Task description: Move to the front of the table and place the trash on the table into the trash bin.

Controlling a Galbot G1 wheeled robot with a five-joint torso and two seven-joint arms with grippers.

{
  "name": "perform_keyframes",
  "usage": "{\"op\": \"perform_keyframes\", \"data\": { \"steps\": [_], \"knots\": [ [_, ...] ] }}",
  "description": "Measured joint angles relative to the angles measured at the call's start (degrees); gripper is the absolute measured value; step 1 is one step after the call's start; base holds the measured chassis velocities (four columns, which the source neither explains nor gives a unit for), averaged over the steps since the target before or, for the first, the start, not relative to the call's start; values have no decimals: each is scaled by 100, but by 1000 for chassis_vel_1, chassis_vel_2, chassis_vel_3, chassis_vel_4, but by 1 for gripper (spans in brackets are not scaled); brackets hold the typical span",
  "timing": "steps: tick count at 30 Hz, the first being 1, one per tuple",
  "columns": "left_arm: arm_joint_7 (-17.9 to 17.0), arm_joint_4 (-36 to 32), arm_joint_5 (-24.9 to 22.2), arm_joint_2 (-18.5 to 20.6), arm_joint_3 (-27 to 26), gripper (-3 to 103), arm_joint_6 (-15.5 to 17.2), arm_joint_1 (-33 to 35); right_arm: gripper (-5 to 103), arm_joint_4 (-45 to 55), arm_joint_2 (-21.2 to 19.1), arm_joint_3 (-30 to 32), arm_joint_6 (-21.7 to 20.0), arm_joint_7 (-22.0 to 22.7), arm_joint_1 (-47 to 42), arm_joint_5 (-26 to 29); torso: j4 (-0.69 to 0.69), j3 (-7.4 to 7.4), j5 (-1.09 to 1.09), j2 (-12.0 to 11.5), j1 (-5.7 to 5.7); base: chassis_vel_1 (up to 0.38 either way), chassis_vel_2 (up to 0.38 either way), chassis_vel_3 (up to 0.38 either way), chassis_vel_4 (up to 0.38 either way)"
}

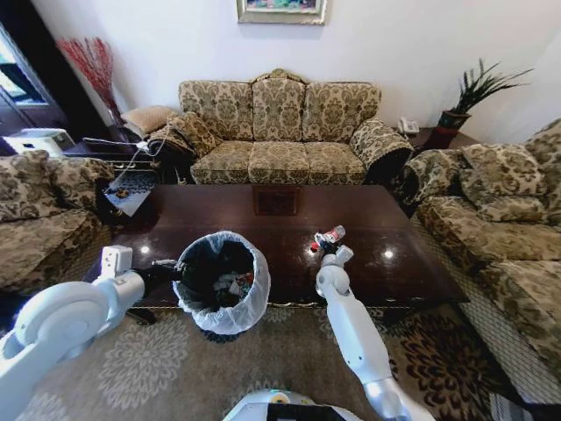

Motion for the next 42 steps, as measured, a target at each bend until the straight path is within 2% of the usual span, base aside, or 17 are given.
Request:
{"op": "perform_keyframes", "data": {
  "steps": [3, 15, 18, 24, 26, 28, 35, 42],
  "knots": [
    [7, 12, 5, 0, 19, 0, -14, -15, 100, 6, 40, 1, 28, 32, -17, 54, -1, -1, 5, 1, -1, 0, 0, 0, 0],
    [31, 2, 35, -19, 43, 0, -76, -14, 100, -130, 83, -8, 117, 283, 93, 222, 0, -1, 1, 2, -2, -57, 91, 43, -79],
    [28, 14, 58, -41, 43, 0, -105, 3, 100, -304, 75, 46, 43, 575, 203, 247, 0, 2, 1, 0, 6, -89, 131, 97, -98],
    [49, -12, 131, -121, 110, 0, -105, 9, 100, -586, 70, 55, -138, 885, 499, 318, -2, 1, 1, 0, 2, -32, 37, 25, -28],
    [73, -65, 145, -172, 118, 0, -105, 26, 100, -833, 101, 57, -178, 1232, 732, 328, 0, -3, 2, 2, -6, 0, 0, 0, 0],
    [73, -70, 150, -185, 108, 0, -105, 36, 100, -919, 114, 62, -178, 1322, 796, 338, 0, -3, 0, 2, -7, 0, 0, 0, 0],
    [105, -61, 174, -201, 131, 0, -108, 20, 100, -1299, 156, 55, -220, 1383, 958, 698, -1, 1, 2, 0, 2, 0, 0, 0, 0],
    [195, -56, 249, -209, 230, 0, -216, 37, 100, -1414, 240, 2, -410, 1369, 994, 674, 0, -1, 1, 1, -1, 0, 0, 0, 0]
  ]
}}
